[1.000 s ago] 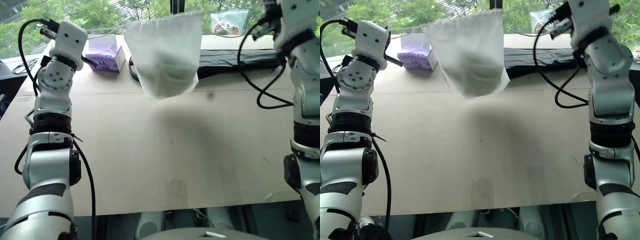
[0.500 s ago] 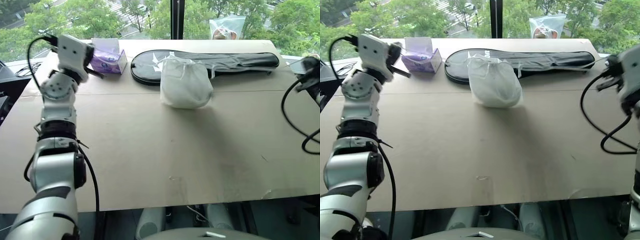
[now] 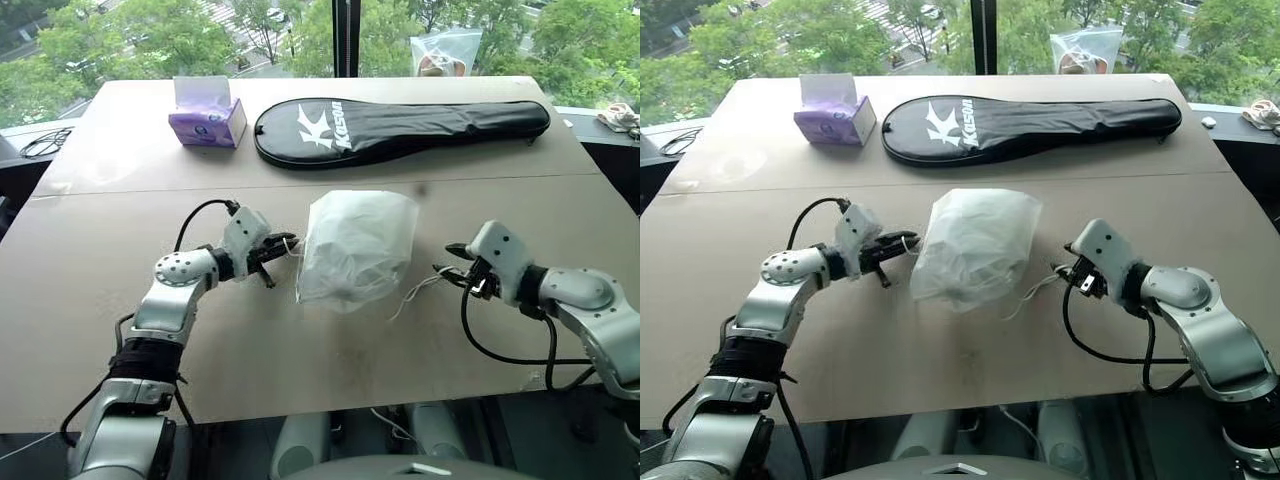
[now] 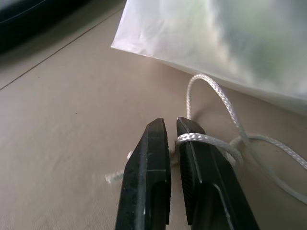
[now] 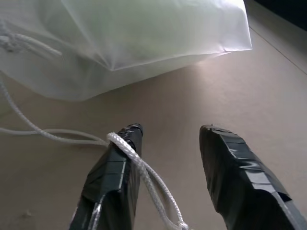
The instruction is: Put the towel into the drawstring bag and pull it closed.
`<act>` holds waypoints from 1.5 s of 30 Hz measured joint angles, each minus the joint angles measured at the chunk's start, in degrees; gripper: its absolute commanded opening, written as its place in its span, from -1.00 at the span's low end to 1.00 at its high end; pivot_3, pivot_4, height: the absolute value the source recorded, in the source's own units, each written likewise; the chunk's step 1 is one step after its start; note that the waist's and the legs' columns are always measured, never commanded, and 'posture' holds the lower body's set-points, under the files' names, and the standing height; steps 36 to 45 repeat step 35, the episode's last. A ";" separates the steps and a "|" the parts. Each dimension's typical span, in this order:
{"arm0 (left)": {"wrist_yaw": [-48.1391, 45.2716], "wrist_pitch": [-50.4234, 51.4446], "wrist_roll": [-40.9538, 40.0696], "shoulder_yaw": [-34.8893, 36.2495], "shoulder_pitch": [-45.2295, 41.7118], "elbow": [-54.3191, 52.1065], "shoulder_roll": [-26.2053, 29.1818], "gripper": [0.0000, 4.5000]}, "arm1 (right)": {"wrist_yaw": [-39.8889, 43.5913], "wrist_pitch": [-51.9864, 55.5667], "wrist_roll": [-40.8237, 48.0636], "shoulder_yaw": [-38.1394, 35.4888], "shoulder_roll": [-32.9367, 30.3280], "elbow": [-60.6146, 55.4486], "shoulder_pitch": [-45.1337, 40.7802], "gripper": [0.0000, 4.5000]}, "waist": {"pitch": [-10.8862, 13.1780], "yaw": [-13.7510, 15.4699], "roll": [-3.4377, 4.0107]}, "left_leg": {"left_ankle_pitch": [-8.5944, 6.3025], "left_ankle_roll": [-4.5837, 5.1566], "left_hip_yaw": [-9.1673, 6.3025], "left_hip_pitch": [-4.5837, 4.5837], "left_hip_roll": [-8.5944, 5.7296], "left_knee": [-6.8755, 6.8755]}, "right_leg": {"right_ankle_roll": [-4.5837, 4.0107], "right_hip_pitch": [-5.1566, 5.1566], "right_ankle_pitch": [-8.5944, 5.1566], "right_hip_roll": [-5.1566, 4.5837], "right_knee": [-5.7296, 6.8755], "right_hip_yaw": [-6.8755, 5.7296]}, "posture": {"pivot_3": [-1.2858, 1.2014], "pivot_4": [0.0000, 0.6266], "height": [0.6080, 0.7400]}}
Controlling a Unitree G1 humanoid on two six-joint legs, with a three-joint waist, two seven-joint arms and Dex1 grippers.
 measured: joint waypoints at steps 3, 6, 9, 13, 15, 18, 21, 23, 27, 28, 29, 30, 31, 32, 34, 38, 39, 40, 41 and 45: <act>-3.71 4.44 -4.18 2.80 5.72 -6.01 3.89 0.36 | 2.47 0.92 3.60 -4.06 -1.50 -2.68 5.07 1.00 | -0.01 0.26 0.04 | -0.02 0.02 -0.04 0.01 -0.03 -0.15 | -0.08 0.03 0.04 -0.03 -0.19 -0.03 | 0.03 -0.52 1.00; -4.78 9.79 -8.77 7.44 13.55 -13.57 6.55 0.77 | 5.65 2.42 8.21 -12.46 -3.76 -7.30 14.36 1.00 | 0.00 0.70 0.07 | -0.03 0.03 -0.07 -0.01 -0.03 -0.23 | -0.01 0.06 -0.01 -0.02 -0.35 -0.06 | 0.03 -0.52 1.00; -4.51 12.47 -11.39 11.48 19.48 -18.51 7.41 0.77 | 7.44 3.18 11.85 -20.02 -3.72 -10.88 22.06 1.00 | 0.00 1.06 0.09 | -0.05 0.05 -0.08 0.09 -0.03 -0.29 | 0.04 0.15 -0.04 -0.02 -0.41 -0.05 | 0.03 -0.52 1.00; -1.30 14.88 -13.93 15.65 24.99 -24.47 6.14 0.77 | 8.02 2.32 14.81 -27.77 -0.82 -13.50 29.82 1.00 | -0.04 1.31 0.12 | -0.20 0.28 -0.13 0.21 -0.02 -0.35 | 0.04 0.25 -0.05 -0.02 -0.47 -0.05 | 0.03 -0.52 1.00; 1.02 15.73 -14.85 16.58 25.19 -26.65 4.68 0.77 | 7.70 0.75 15.07 -28.52 -0.26 -13.73 29.91 1.00 | -0.04 1.30 0.16 | -0.20 0.29 -0.14 0.21 -0.02 -0.35 | 0.04 0.25 -0.05 -0.02 -0.48 -0.04 | 0.03 -0.52 1.00; 3.31 16.23 -15.16 16.66 24.14 -27.12 3.52 0.77 | 3.70 -1.17 13.53 -26.66 1.62 -11.35 21.92 1.00 | -0.03 0.95 0.20 | -0.20 0.29 -0.20 0.29 -0.01 -0.34 | 0.05 0.21 -0.05 -0.01 -0.51 -0.03 | 0.03 -0.52 1.00; 4.42 16.30 -15.14 14.61 20.14 -27.70 3.18 0.77 | 3.08 -1.05 8.88 -23.62 -6.66 -7.40 21.24 1.00 | 0.00 1.67 0.41 | -0.20 0.28 -0.24 0.23 -0.07 -0.34 | 0.06 0.04 -0.04 -0.10 -0.64 -0.09 | 0.03 -0.52 1.00; 4.75 16.70 -15.16 14.83 20.52 -27.50 3.36 0.77 | 7.70 -0.86 7.82 -22.50 -9.12 -6.72 30.02 1.00 | -0.14 2.70 0.20 | -0.24 0.10 -0.28 0.25 -0.14 -0.36 | 0.02 0.12 -0.04 -0.11 -0.63 -0.10 | 0.03 -0.52 1.00; 4.50 16.73 -15.07 14.78 21.53 -27.52 3.58 0.77 | 11.47 -0.21 12.17 -25.40 -7.88 -7.81 33.46 1.00 | -0.12 2.48 0.28 | -0.48 -0.13 -0.27 0.25 -0.15 -0.32 | -0.04 0.11 0.17 -0.06 -0.63 0.02 | 0.03 -0.52 1.00; 4.47 16.76 -15.27 14.98 22.13 -28.11 3.58 0.77 | 11.58 -0.04 14.96 -28.14 -6.61 -9.06 32.92 1.00 | -0.11 2.33 0.24 | -0.50 -0.16 -0.33 0.26 -0.15 -0.31 | -0.03 0.11 0.17 -0.03 -0.66 0.03 | 0.03 -0.52 1.00; 4.46 16.79 -15.35 15.03 22.69 -28.54 3.56 0.77 | 11.46 -0.13 16.27 -29.44 -5.39 -9.81 32.19 1.00 | -0.12 2.19 0.20 | -0.51 -0.17 -0.35 0.26 -0.14 -0.30 | -0.01 0.12 0.16 -0.01 -0.66 0.02 | 0.03 -0.52 1.00; 4.65 17.10 -15.82 15.14 23.68 -29.27 3.48 0.77 | 10.43 -0.36 18.89 -31.02 -3.21 -10.90 30.70 1.00 | -0.12 2.13 0.19 | -0.53 -0.16 -0.36 0.27 -0.14 -0.30 | 0.19 0.13 0.04 -0.01 -0.67 0.02 | 0.03 -0.52 1.00; 4.79 17.29 -15.99 15.24 24.02 -29.60 3.46 0.77 | 10.12 -0.49 19.53 -31.38 -2.31 -11.14 30.33 1.00 | -0.11 2.13 0.19 | -0.56 -0.12 -0.39 0.27 -0.14 -0.30 | 0.20 0.13 0.03 -0.01 -0.67 0.00 | 0.03 -0.52 1.00; 4.96 17.94 -16.75 15.88 25.10 -30.71 3.42 0.77 | 9.07 -0.81 21.07 -32.09 -0.48 -11.53 29.61 1.00 | -0.11 2.12 0.19 | -0.60 -0.08 -0.40 0.27 -0.14 -0.30 | 0.15 0.12 0.00 -0.02 -0.67 0.00 | 0.03 -0.52 1.00; 5.04 18.65 -18.30 17.63 26.79 -32.15 3.45 0.77 | 7.95 -1.93 21.93 -32.73 1.16 -11.79 29.47 1.00 | -0.11 2.14 0.21 | -0.71 0.11 -0.41 0.29 -0.15 -0.26 | 0.00 0.12 -0.10 -0.04 -0.68 0.01 | 0.03 -0.52 1.00; 5.12 19.14 -18.90 18.53 27.48 -32.74 3.50 0.77 | 7.74 -2.25 22.03 -32.82 1.22 -11.86 29.65 1.00 | -0.11 2.14 0.22 | -0.73 0.15 -0.41 0.30 -0.15 -0.24 | 0.00 0.13 -0.09 -0.05 -0.68 0.01 | 0.03 -0.52 1.00; 5.12 19.14 -18.90 18.53 27.48 -32.74 3.50 0.77 | 7.74 -2.25 22.03 -32.82 1.22 -11.86 29.65 1.00 | -0.11 2.14 0.22 | -0.73 0.15 -0.41 0.30 -0.15 -0.24 | 0.00 0.13 -0.09 -0.05 -0.68 0.01 | 0.03 -0.52 1.00; 5.12 19.14 -18.90 18.53 27.48 -32.74 3.50 0.77 | 7.74 -2.25 22.03 -32.82 1.22 -11.86 29.65 1.00 | -0.11 2.14 0.22 | -0.73 0.15 -0.41 0.30 -0.15 -0.24 | 0.00 0.13 -0.09 -0.05 -0.68 0.01 | 0.03 -0.52 1.00; 5.12 19.14 -18.90 18.53 27.48 -32.74 3.50 0.77 | 7.74 -2.25 22.03 -32.82 1.22 -11.86 29.65 1.00 | -0.11 2.14 0.22 | -0.73 0.15 -0.41 0.30 -0.15 -0.24 | 0.00 0.13 -0.09 -0.05 -0.68 0.01 | 0.03 -0.52 1.00; 5.12 19.14 -18.90 18.53 27.48 -32.74 3.50 0.77 | 7.74 -2.25 22.03 -32.82 1.22 -11.86 29.65 1.00 | -0.11 2.14 0.22 | -0.73 0.15 -0.41 0.30 -0.15 -0.24 | 0.00 0.13 -0.09 -0.05 -0.68 0.01 | 0.03 -0.52 1.00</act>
